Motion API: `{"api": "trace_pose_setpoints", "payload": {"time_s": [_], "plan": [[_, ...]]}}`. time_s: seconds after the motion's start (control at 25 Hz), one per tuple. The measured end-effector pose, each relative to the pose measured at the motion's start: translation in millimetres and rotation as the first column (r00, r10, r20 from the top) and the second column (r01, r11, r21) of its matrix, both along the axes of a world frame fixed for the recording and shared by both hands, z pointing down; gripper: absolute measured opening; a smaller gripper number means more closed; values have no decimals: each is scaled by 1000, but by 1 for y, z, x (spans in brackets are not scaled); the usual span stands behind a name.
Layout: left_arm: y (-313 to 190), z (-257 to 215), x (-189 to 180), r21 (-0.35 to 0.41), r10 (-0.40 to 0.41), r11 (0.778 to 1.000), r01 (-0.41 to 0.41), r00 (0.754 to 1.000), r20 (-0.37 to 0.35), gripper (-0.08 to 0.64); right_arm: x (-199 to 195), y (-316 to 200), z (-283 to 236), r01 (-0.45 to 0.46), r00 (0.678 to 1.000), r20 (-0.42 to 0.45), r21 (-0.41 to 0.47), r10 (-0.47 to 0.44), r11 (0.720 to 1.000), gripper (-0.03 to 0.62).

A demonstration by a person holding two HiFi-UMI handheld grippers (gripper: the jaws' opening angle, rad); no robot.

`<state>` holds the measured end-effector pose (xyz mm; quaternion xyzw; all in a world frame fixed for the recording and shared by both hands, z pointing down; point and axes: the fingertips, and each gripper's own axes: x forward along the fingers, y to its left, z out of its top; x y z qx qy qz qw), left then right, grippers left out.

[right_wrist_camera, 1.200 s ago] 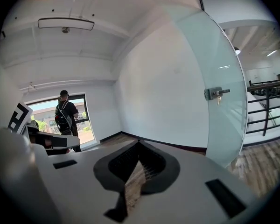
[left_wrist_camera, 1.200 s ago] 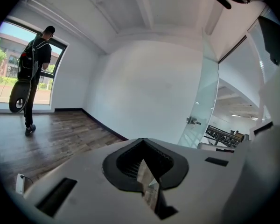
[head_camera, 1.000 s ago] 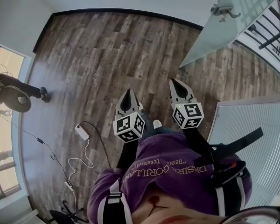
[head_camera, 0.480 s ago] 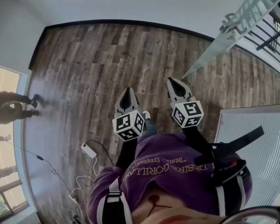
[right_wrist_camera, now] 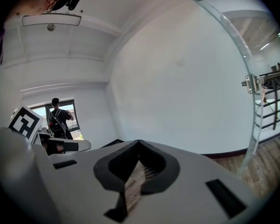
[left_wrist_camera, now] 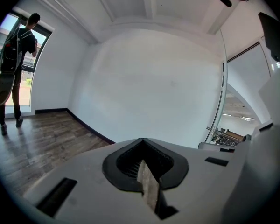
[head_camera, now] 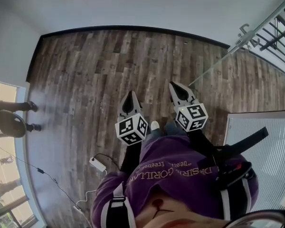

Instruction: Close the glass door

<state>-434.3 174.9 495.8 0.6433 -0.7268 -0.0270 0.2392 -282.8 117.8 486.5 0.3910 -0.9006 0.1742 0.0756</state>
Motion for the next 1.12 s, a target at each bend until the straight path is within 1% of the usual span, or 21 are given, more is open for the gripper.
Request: {"api": "trace_pose_setpoints", "payload": {"time_s": [0.2,0.32,0.44,0.6,0.68,0.8,0.88,0.96,1.12], "plan": [[-28,9,-7,-19,16,1000,-17,1000,-17,2,2,-25,1,-56,998,-38,6,56,998,-3],[-47,10,-8,-20,22,1000,-22,999,-27,2,1,-46,1,-71,996,-45,9,72,997,-3],[-66,18,-14,-36,11,999,-12,999,-31,2,-9,-74,7,-60,997,-50,1,60,998,-3],[-97,24,-37,-66,-45,997,43,998,-38,2,-30,-119,7,-23,998,-52,1,23,1000,-3],[-123,20,-48,-67,-63,996,61,998,-30,2,-39,-147,2,-10,999,-51,4,10,1000,-3],[-166,9,-53,-44,-66,997,66,998,-4,2,-44,-187,-1,4,999,-46,11,-3,1000,-3],[-194,0,-49,-21,-48,999,49,999,14,2,-42,-210,-3,-6,999,-31,17,7,1000,-3],[-222,-8,-44,3,-14,1000,14,999,34,2,-39,-232,-6,-24,999,-23,32,24,999,-3],[-276,-18,-25,40,71,996,-73,996,47,2,-27,-273,-9,-56,997,-45,70,60,996,-3]]}}
